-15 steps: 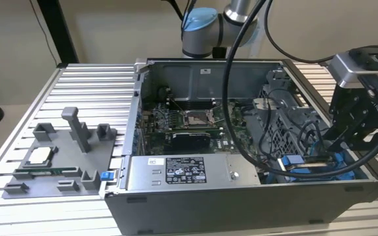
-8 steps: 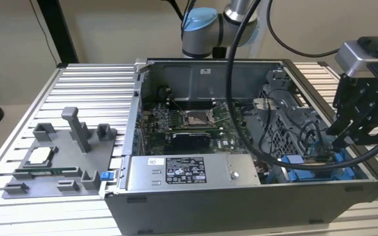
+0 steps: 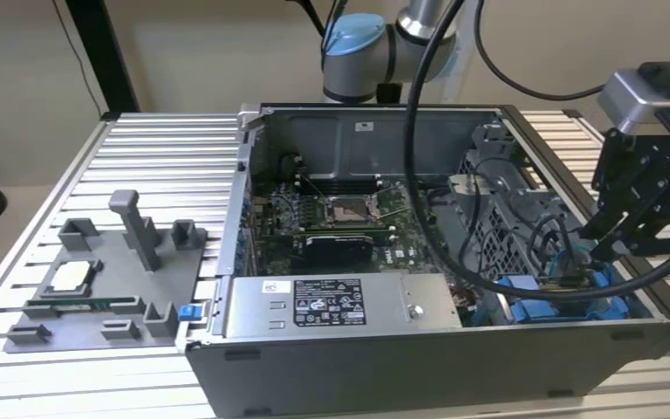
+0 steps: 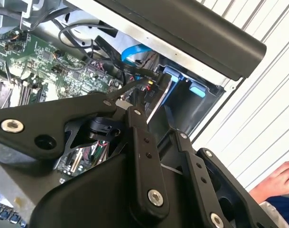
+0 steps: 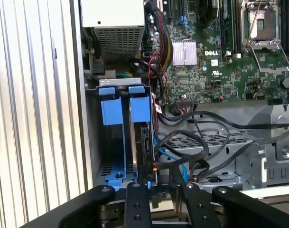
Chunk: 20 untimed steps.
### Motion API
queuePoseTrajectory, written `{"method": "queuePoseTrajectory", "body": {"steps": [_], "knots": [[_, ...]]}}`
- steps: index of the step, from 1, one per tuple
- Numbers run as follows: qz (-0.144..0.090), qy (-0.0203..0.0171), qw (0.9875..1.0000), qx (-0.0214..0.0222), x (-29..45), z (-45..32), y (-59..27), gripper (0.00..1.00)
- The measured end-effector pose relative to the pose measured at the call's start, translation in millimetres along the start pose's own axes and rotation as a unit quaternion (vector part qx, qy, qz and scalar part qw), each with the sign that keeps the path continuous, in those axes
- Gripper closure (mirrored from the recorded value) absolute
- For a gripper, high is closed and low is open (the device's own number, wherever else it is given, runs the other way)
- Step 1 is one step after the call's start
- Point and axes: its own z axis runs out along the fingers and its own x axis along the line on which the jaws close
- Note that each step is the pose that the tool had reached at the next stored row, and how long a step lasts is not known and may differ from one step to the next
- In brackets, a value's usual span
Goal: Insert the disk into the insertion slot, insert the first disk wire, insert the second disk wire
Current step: 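Insert the first disk wire, then insert the second disk wire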
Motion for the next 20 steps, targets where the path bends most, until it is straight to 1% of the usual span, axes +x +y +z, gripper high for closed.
{"method": "queuePoseTrajectory", "body": {"steps": [7,11,12,15,20], "knots": [[0.0,0.0001,1.0,-0.0017,-0.9,-0.1,-9.6,0.0],[0.001,0.0003,1.0,-0.0036,-1.6,-0.3,-16.2,0.0],[0.001,0.0004,1.0,-0.0047,-1.9,-0.4,-19.4,0.0],[0.001,0.0005,1.0,-0.0061,-2.3,-0.4,-23.7,0.0],[0.001,0.0006,1.0,-0.0064,-2.5,-0.5,-25.5,0.0]]}}
